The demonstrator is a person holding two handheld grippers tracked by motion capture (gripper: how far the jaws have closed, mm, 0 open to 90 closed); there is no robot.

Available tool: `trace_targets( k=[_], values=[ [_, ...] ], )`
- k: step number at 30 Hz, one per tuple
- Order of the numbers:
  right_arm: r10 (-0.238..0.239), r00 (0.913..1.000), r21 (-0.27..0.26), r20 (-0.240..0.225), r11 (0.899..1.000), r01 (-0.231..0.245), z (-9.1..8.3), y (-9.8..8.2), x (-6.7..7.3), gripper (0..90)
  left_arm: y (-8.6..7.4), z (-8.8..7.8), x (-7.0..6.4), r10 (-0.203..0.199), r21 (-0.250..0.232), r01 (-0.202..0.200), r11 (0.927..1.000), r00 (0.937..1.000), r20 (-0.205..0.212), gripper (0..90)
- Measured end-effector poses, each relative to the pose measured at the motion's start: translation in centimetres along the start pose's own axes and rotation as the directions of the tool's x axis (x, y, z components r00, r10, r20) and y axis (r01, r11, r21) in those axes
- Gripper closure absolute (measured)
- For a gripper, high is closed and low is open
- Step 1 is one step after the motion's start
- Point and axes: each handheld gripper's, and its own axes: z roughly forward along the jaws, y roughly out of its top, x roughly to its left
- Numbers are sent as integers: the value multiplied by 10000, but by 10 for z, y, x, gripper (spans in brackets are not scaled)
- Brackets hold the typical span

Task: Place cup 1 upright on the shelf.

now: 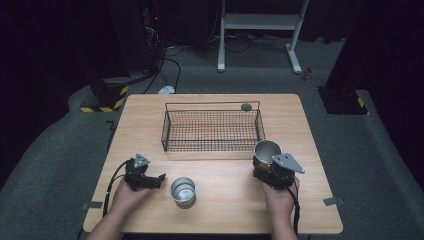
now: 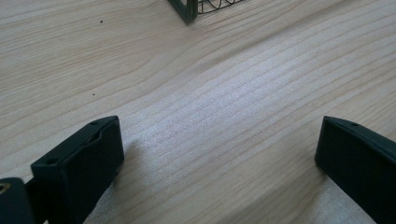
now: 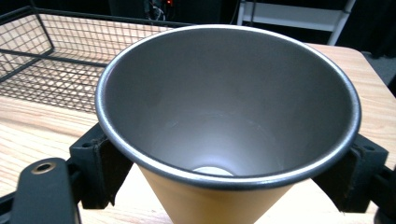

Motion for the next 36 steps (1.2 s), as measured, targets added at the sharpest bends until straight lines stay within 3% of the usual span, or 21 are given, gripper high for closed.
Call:
trace_targets(
  k=[22, 31, 36],
  values=[
    [-441, 9960, -322, -776, 9986, 417, 11, 14, 33, 151, 0, 0, 0, -26, -38, 26, 10000, 10000, -19, 20],
    [-500, 9948, -354, -887, 9983, 470, 15, 16, 35, 151, 0, 0, 0, -37, -19, 37, 10000, 10000, 39, 20],
    [-363, 9950, -648, -925, 9974, 304, 15, 23, 34, 151, 0, 1, 0, -33, -30, 33, 10000, 10000, 54, 20]
  ],
)
